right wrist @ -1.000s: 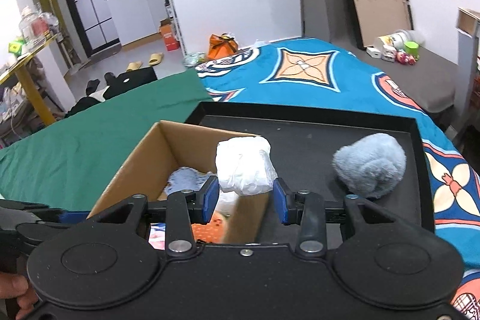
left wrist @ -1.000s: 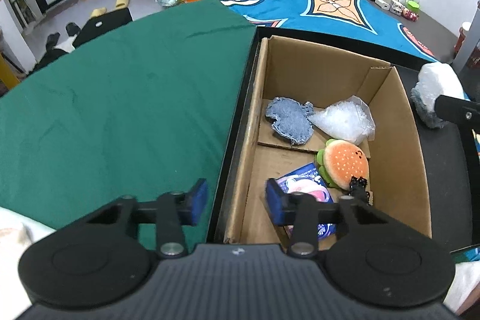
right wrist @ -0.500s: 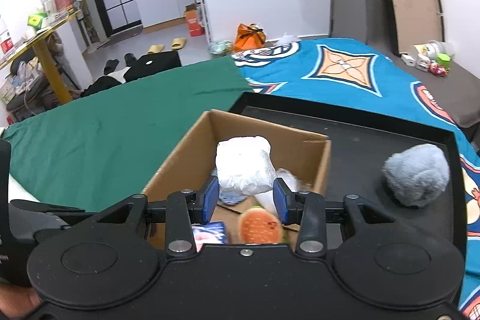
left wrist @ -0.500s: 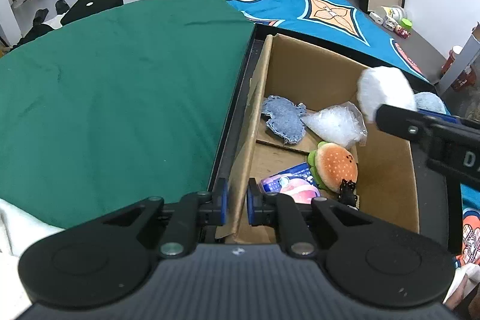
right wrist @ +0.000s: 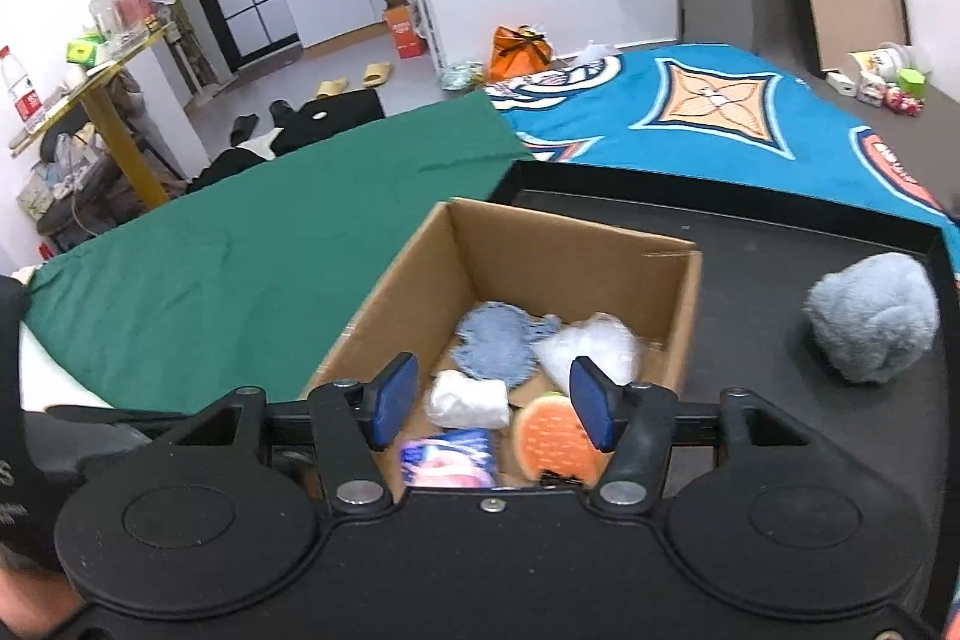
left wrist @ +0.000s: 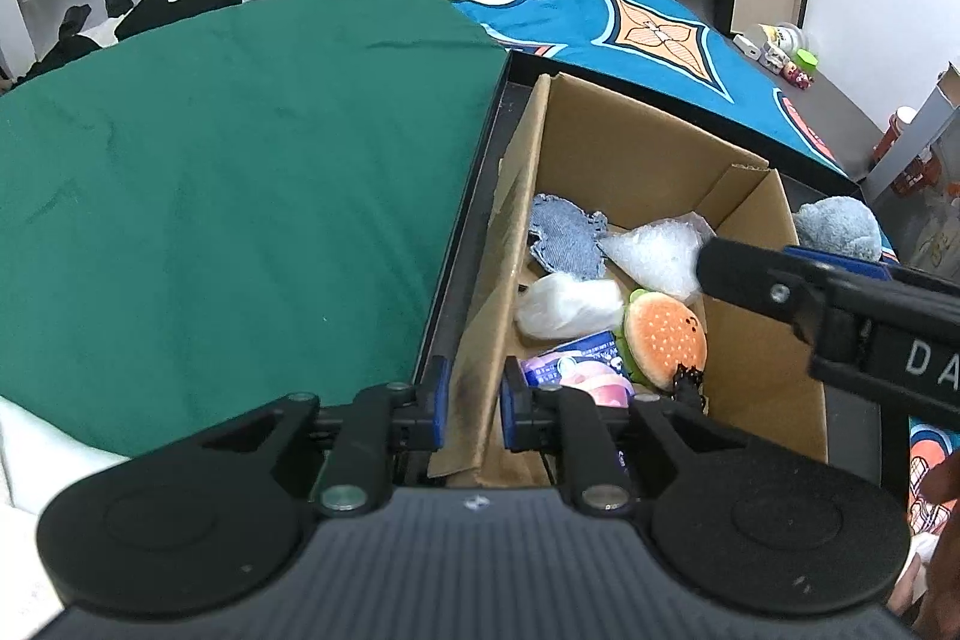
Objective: Organize soft objects
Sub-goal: 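Carry the white cloth bundle with the right gripper into the box and release, then move the right gripper to the grey fluffy ball and grasp it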
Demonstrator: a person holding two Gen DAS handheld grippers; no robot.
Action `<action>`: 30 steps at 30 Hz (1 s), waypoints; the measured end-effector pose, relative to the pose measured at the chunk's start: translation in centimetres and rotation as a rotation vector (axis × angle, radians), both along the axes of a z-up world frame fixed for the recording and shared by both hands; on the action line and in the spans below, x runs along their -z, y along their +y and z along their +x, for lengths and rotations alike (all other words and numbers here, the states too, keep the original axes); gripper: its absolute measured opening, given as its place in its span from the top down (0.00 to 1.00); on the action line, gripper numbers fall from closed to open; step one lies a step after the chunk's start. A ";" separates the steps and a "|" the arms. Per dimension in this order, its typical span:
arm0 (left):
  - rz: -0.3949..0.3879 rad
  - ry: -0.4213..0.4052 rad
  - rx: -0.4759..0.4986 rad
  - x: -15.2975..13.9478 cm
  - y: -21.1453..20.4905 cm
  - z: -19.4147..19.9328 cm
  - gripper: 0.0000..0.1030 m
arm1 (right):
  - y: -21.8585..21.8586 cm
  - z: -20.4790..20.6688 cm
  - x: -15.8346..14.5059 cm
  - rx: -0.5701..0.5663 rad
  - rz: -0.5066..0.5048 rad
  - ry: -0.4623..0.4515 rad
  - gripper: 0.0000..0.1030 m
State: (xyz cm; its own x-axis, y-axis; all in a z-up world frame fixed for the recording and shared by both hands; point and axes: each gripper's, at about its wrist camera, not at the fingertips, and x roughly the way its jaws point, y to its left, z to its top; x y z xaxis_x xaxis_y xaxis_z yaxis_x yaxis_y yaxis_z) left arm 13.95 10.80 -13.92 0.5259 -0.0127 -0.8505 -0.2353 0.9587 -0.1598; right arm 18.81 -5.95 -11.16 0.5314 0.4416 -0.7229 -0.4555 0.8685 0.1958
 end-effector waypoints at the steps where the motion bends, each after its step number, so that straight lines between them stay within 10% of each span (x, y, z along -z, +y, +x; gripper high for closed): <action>1: -0.003 0.001 -0.003 0.0 0.0 0.0 0.84 | -0.3 0.0 -0.1 0.006 -0.006 0.000 0.46; 11: 0.049 0.011 -0.006 -0.9 -0.9 0.3 0.59 | -4.0 0.7 -0.6 0.035 -0.064 -0.013 0.45; 20: 0.105 0.016 -0.005 -1.9 -2.3 1.5 0.40 | -7.4 2.2 -1.5 0.086 -0.090 -0.055 0.11; 30: 0.150 0.040 -0.011 -1.8 -3.8 2.7 0.34 | -11.2 5.3 -1.2 0.140 -0.118 -0.085 0.00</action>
State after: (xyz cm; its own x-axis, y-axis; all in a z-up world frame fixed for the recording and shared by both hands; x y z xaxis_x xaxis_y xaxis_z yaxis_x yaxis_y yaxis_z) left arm 16.65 7.00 -12.14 0.4910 0.1218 -0.8626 -0.2488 0.9685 -0.0048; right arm 24.11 -17.12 -9.98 0.6426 0.2744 -0.7154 -0.3394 0.9390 0.0553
